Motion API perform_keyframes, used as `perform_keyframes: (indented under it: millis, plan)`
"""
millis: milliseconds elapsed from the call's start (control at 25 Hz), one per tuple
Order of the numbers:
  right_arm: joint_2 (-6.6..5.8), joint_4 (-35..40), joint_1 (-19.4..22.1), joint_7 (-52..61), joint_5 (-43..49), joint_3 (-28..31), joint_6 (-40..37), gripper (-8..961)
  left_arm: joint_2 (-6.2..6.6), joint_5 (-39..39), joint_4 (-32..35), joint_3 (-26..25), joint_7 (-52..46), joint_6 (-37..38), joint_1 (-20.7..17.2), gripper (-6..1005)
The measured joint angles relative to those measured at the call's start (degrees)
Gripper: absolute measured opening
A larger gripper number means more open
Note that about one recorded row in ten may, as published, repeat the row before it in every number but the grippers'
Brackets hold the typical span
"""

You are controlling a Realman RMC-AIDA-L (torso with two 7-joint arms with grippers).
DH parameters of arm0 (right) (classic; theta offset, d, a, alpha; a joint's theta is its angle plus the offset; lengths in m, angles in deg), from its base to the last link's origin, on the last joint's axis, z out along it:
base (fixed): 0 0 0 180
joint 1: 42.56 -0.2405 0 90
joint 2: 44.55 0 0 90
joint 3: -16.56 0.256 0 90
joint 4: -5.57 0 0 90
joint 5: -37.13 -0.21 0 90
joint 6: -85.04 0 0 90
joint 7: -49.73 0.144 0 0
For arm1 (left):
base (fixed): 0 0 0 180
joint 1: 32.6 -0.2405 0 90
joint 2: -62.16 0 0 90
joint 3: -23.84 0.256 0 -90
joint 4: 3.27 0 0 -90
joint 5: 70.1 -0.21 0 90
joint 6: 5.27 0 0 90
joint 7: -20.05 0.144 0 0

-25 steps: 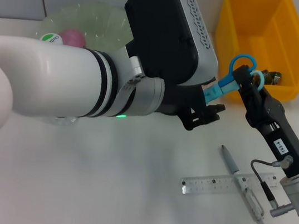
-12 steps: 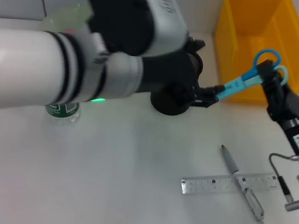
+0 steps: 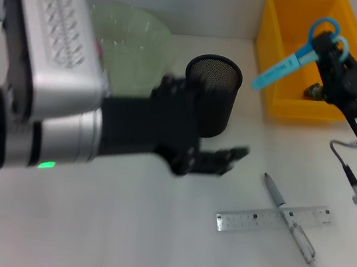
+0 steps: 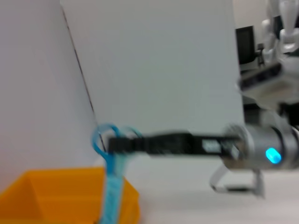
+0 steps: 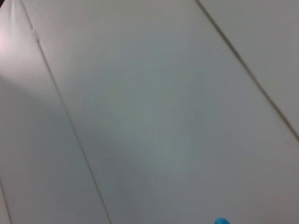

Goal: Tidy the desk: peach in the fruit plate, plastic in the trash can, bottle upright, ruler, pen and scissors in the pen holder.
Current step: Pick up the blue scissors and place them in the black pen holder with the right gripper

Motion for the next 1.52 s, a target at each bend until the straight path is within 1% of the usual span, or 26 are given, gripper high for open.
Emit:
perform_keyframes:
  millis: [40,120,160,200,240,360,440,480,600,680,720,760,880,1120,1320,1520]
  plan:
    - [0.00,0.6,-0.8,0.0,0.1,-0.1,0.7,88,0.02,3.8,-4.3,-1.2,5.3,2.2,-0.6,792]
    - [0.00,1.9,-2.5,0.0,0.2,-0.4,1.8,89,0.02,3.8,-4.3,-1.2,5.3,2.2,-0.6,791]
    - [-0.01,3.0,-4.0,0.1,0.4,-0.5,2.6,89,0.02,7.5,-9.0,-2.6,10.0,4.4,-0.8,791]
    - [-0.01,3.0,-4.0,0.1,0.4,-0.5,2.6,89,0.02,7.5,-9.0,-2.6,10.0,4.4,-0.8,791]
    - [-0.02,3.5,-4.5,0.2,0.4,-0.6,2.8,90,0.01,15.4,-17.6,-5.8,19.2,9.6,-1.0,790]
    - [-0.03,5.1,-6.0,0.3,0.4,-1.5,3.8,91,0.00,20.4,-22.8,-9.1,25.9,15.5,-1.1,789]
    - [-0.04,5.5,-6.3,0.3,0.4,-1.7,4.3,91,0.00,20.4,-22.8,-9.1,25.9,15.5,-1.1,789]
    - [-0.05,5.7,-6.6,0.3,0.4,-2.0,5.0,91,-0.04,21.6,-26.1,-11.1,30.9,18.9,-1.1,789]
    - [-0.07,6.1,-7.6,0.3,0.4,-2.7,7.5,92,-0.08,22.6,-30.3,-12.3,35.6,20.7,-0.9,788]
    - [-0.06,6.4,-8.4,0.2,0.4,-3.5,9.0,93,-0.08,22.6,-30.3,-12.3,35.6,20.7,-0.9,788]
    - [-0.05,6.6,-8.8,0.1,0.4,-4.1,9.9,93,-0.09,23.8,-33.8,-13.2,37.9,22.1,-0.5,787]
    - [0.01,7.1,-9.4,-0.1,0.5,-5.3,11.5,93,-0.08,24.3,-35.3,-13.6,38.7,22.9,-0.3,787]
    - [0.06,7.4,-10.1,-0.4,0.5,-6.5,12.6,94,-0.07,26.4,-39.5,-14.7,40.3,25.6,0.7,787]
    - [0.15,7.5,-11.2,-3.2,0.5,-8.3,13.3,96,-0.08,27.4,-42.8,-15.4,40.6,27.0,1.9,787]
    - [0.28,7.3,-11.9,-6.6,0.5,-8.7,13.6,97,-0.06,27.5,-43.2,-15.4,40.6,27.1,2.1,787]
    - [0.29,7.3,-12.1,-7.6,0.5,-9.2,15.3,98,0.00,27.6,-43.9,-16.0,40.4,27.3,2.7,787]
